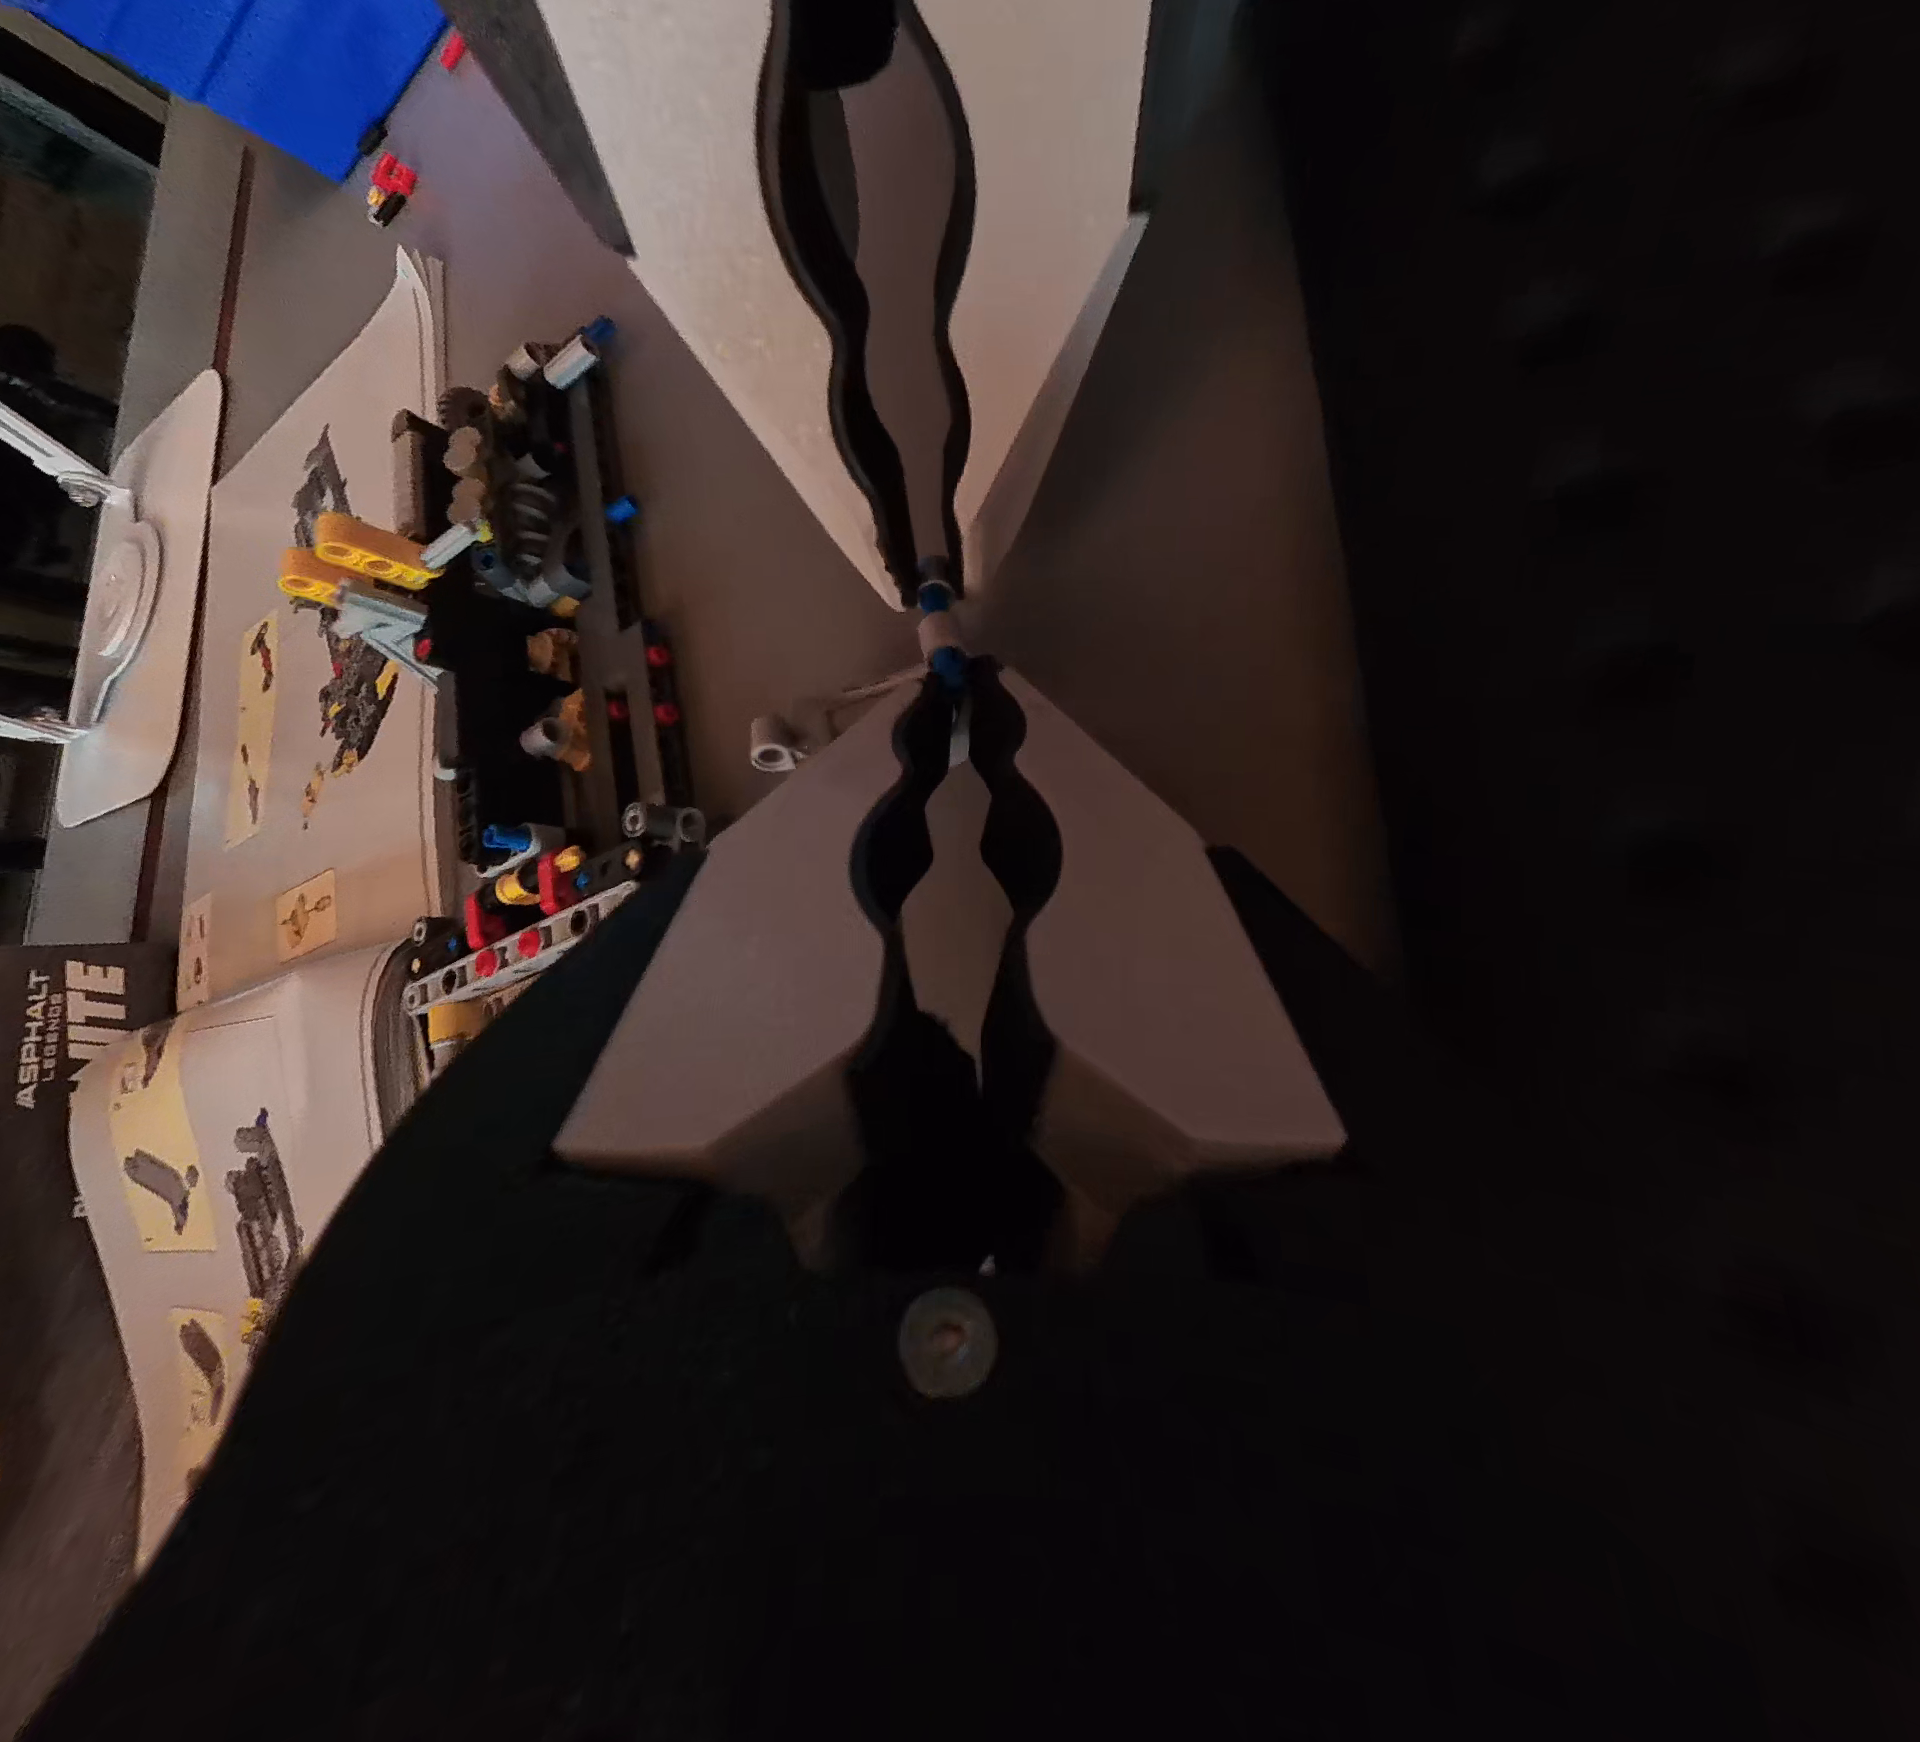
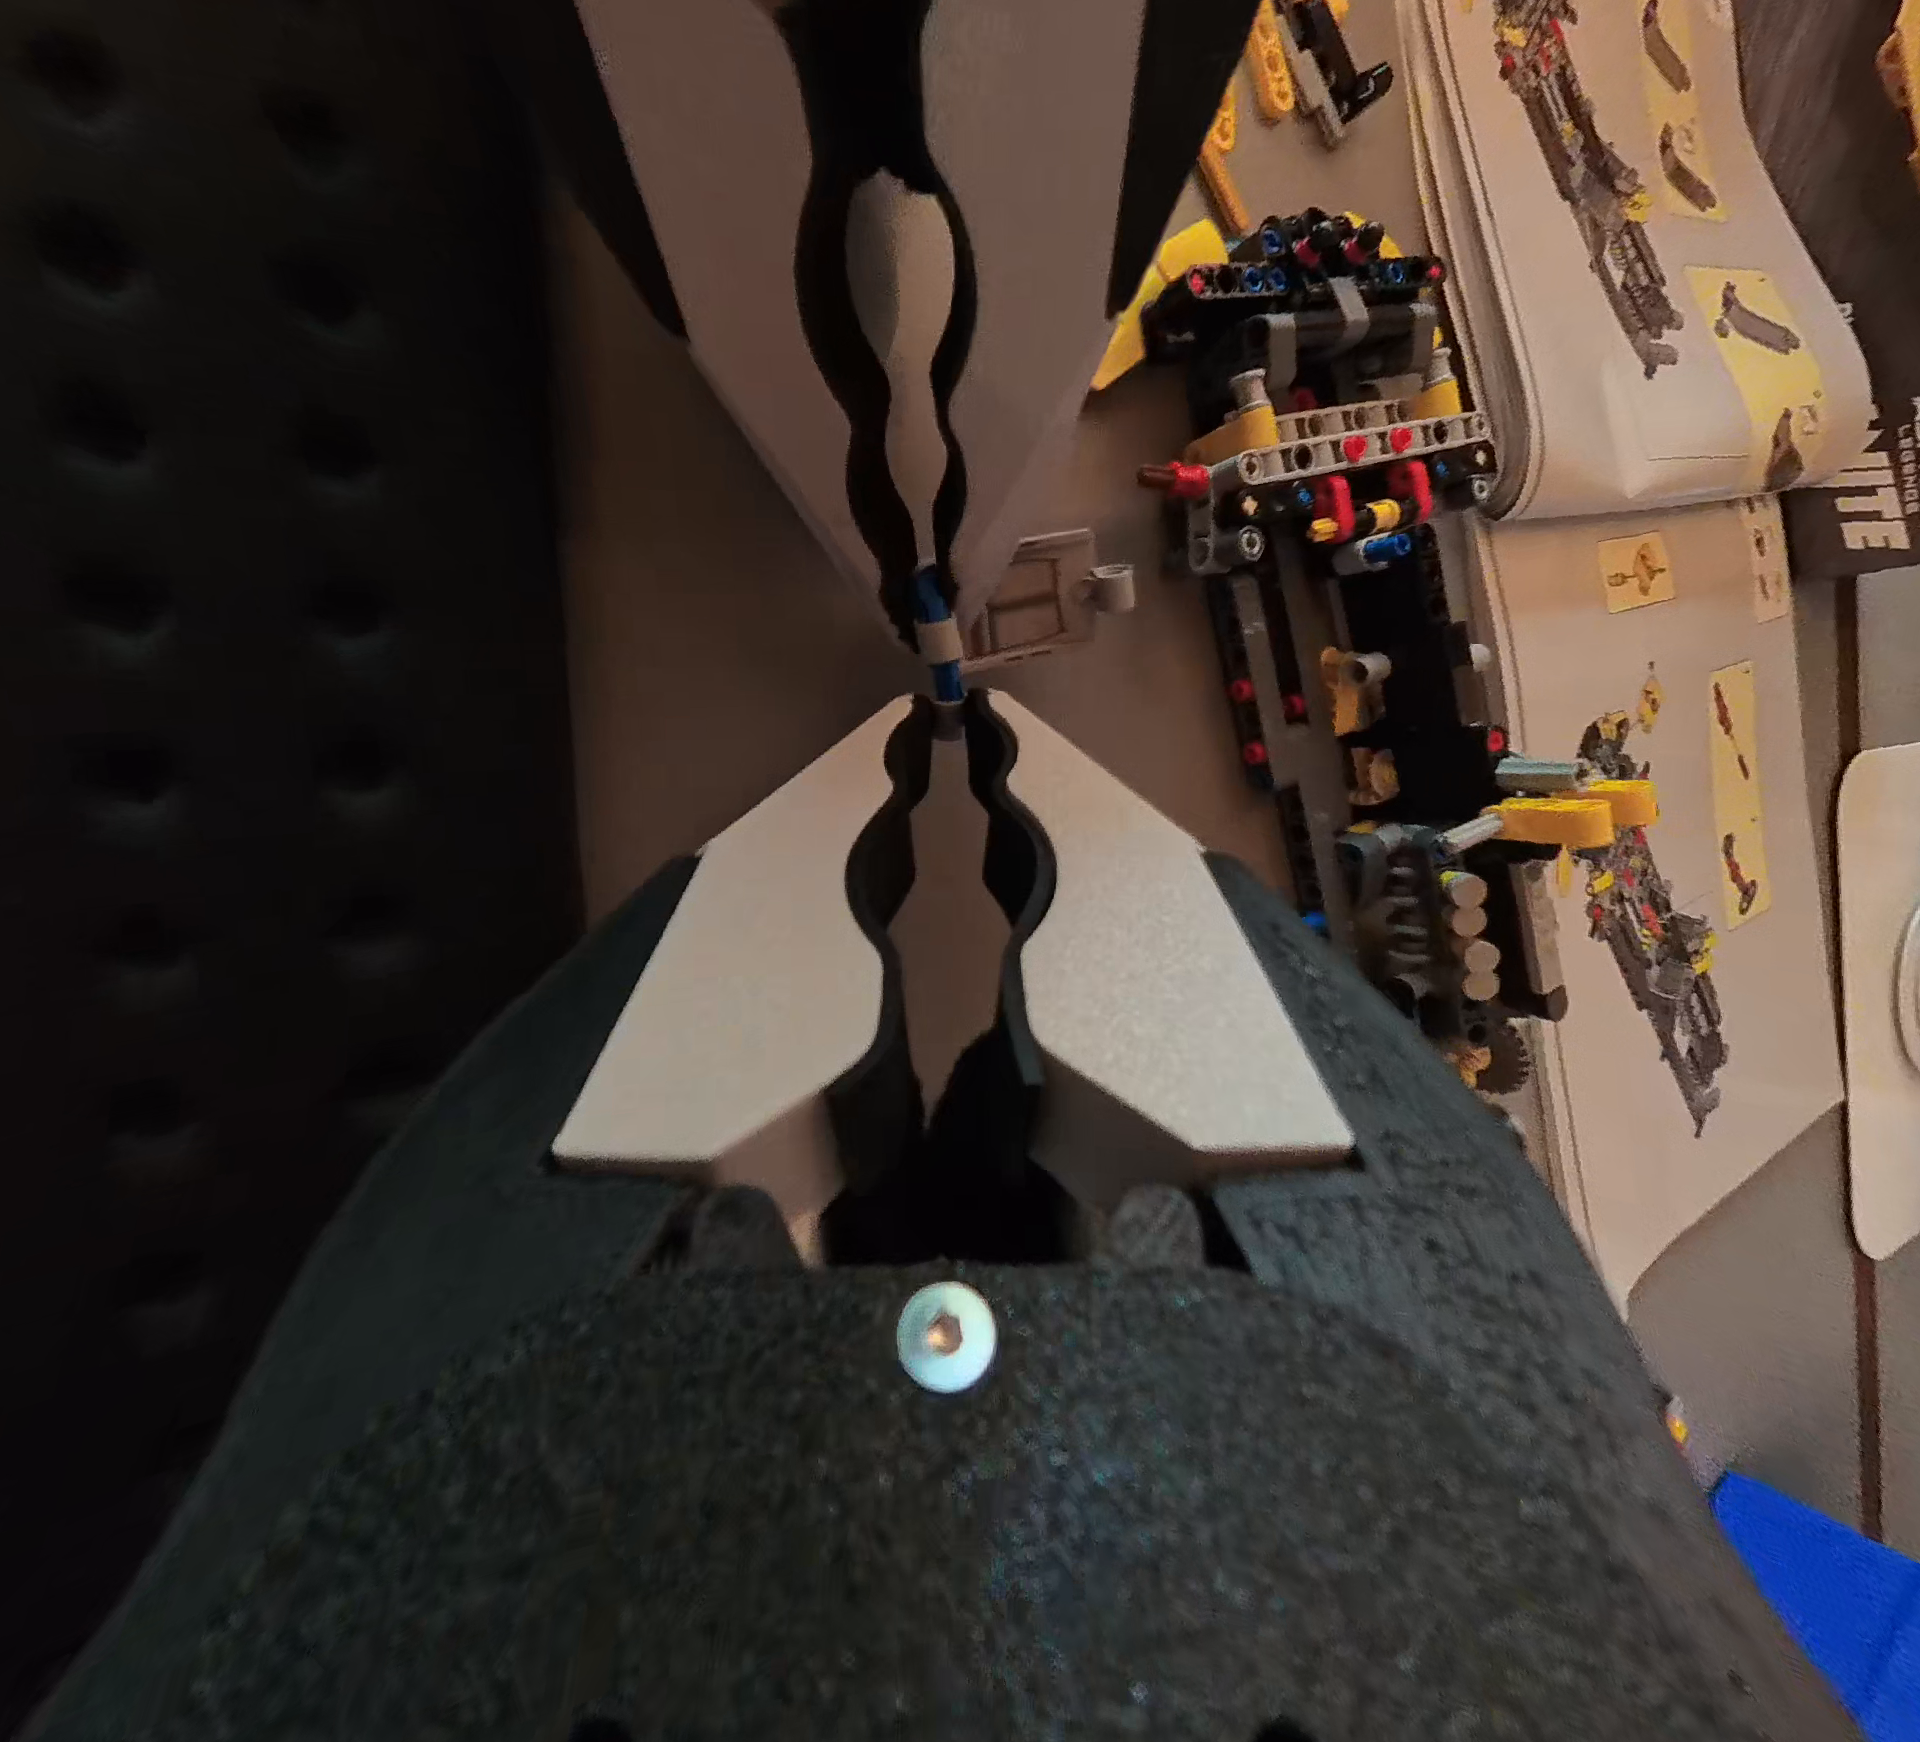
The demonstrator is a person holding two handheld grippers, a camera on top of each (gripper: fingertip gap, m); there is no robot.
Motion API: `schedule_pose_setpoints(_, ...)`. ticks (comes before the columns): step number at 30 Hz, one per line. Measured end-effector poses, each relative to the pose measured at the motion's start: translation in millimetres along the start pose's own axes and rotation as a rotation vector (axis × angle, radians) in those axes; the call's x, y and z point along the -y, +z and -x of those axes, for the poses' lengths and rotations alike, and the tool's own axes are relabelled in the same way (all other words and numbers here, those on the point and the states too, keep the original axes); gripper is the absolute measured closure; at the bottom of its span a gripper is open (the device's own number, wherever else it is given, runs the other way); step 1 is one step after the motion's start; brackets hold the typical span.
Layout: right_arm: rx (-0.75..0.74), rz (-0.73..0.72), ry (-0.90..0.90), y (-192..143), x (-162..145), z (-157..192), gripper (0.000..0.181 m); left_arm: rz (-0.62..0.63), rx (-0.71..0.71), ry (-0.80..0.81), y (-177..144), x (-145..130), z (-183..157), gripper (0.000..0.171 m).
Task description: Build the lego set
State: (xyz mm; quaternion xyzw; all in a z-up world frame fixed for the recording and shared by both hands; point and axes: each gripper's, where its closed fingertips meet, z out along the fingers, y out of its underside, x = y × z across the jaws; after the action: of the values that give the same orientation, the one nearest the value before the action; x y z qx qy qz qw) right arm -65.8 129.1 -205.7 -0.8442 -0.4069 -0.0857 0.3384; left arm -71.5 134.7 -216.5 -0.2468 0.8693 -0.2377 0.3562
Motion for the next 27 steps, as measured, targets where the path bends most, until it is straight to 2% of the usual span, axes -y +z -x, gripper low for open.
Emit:
schedule_pose_setpoints(7,-0.010,-0.057,-0.048,5,-4,1,0.175,0.026,0.018,0.031,3,-4,1,0.171)
schedule_pose_setpoints(13,-0.031,-0.115,0.136,4,-1,-5,0.173,0.045,0.121,0.096,3,-5,10,0.170)
schedule_pose_setpoints(16,-0.080,-0.152,0.232,-1,-2,-14,0.163,0.051,0.171,0.106,1,-5,18,0.170)
schedule_pose_setpoints(20,-0.074,-0.225,0.414,-10,-2,-22,0.160,0.044,0.231,0.120,-3,-3,25,0.171)
schedule_pose_setpoints(24,0.032,-0.237,0.580,-14,-11,-15,0.152,0.040,0.216,0.054,-6,-10,30,0.171)
schedule_pose_setpoints(26,0.139,-0.232,0.571,-14,-9,1,0.151,0.010,0.187,0.007,-9,-9,31,0.171)
schedule_pose_setpoints(27,0.147,-0.228,0.560,-14,-7,3,0.151,-0.006,0.165,-0.006,-10,-8,30,0.171)
